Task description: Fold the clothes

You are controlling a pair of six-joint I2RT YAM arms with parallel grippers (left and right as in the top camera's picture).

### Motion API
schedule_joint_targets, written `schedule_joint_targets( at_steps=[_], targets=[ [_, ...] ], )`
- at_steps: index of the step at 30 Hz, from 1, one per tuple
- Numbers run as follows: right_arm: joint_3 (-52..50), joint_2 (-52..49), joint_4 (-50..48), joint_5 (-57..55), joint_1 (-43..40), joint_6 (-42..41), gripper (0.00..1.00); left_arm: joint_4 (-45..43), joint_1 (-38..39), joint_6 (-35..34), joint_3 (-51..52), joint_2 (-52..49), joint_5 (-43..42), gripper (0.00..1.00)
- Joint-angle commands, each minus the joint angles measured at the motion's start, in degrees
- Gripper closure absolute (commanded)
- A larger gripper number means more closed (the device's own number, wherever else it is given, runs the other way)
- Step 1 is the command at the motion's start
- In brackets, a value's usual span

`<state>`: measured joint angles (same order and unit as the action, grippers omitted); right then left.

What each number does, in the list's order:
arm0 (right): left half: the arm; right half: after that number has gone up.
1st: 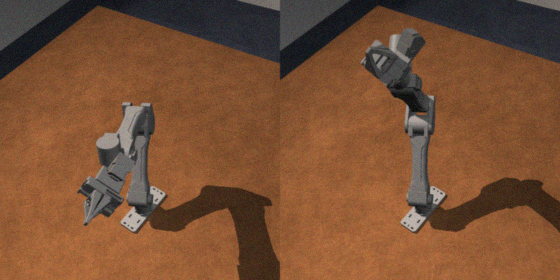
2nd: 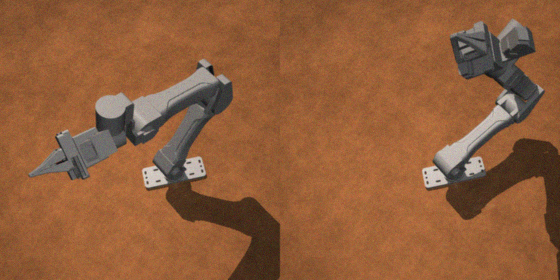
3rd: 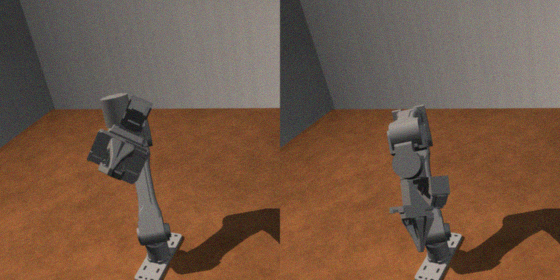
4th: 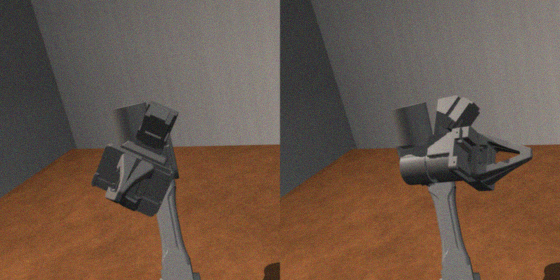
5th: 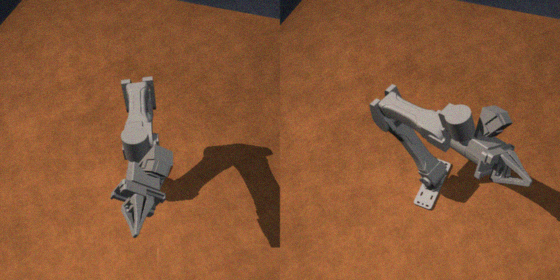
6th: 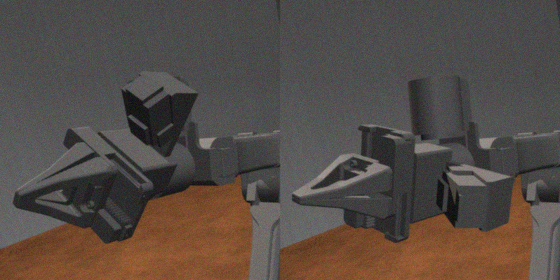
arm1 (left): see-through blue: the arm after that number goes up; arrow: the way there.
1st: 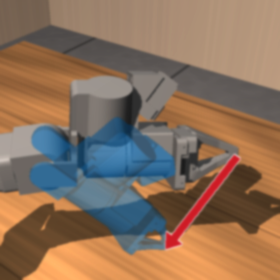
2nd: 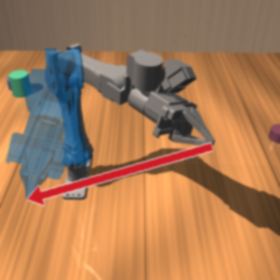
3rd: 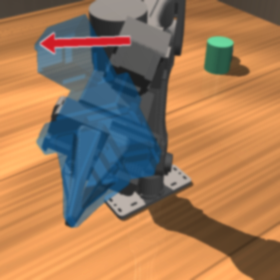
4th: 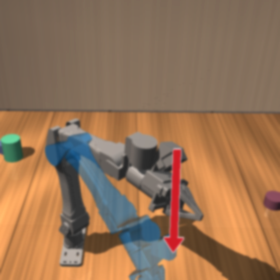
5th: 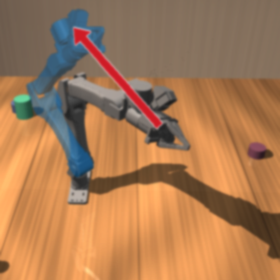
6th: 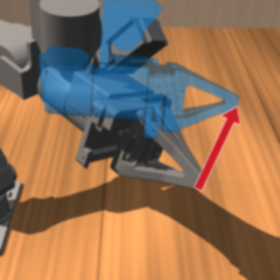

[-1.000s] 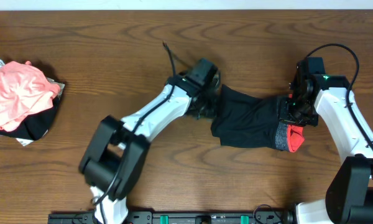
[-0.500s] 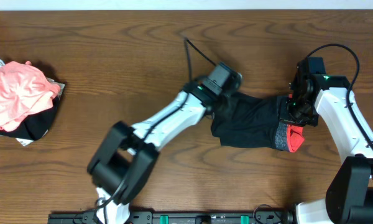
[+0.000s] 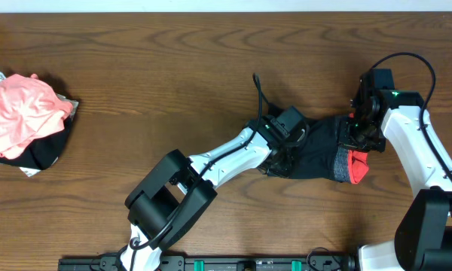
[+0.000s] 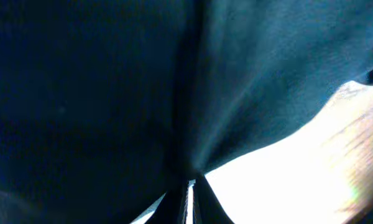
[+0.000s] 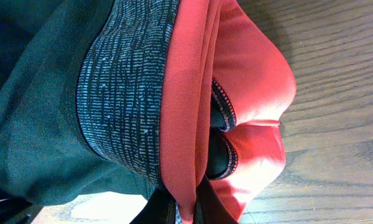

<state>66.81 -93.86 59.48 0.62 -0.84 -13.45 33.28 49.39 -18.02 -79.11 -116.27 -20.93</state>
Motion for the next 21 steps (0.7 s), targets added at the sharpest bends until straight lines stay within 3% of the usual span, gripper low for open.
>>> schedule_joint_targets(
  at_steps=[1, 8, 11, 14, 21],
  targets=[
    [-0.20, 0.22, -0.13, 0.04, 0.52, -0.63, 0.94, 0.48, -0.13, -0.31, 0.83, -0.07, 4.00, 0.94],
    [-0.20, 0.22, -0.20, 0.02, 0.48, -0.61, 0.93, 0.42, -0.48, 1.42, -0.11, 2.40, 8.61, 0.94],
    [-0.20, 0.22, -0.57, 0.04, 0.48, -0.61, 0.93, 0.09, -0.50, 3.50, -0.48, 5.90, 11.93, 0.72],
    [-0.20, 0.22, -0.83, 0.04, 0.48, -0.63, 0.93, 0.00, -0.50, 4.07, -0.48, 8.92, 17.20, 0.41],
    [-0.20, 0.22, -0.85, 0.04, 0.48, -0.63, 0.93, 0.11, -0.48, 5.75, -0.04, 9.20, 19.06, 0.40]
  ],
)
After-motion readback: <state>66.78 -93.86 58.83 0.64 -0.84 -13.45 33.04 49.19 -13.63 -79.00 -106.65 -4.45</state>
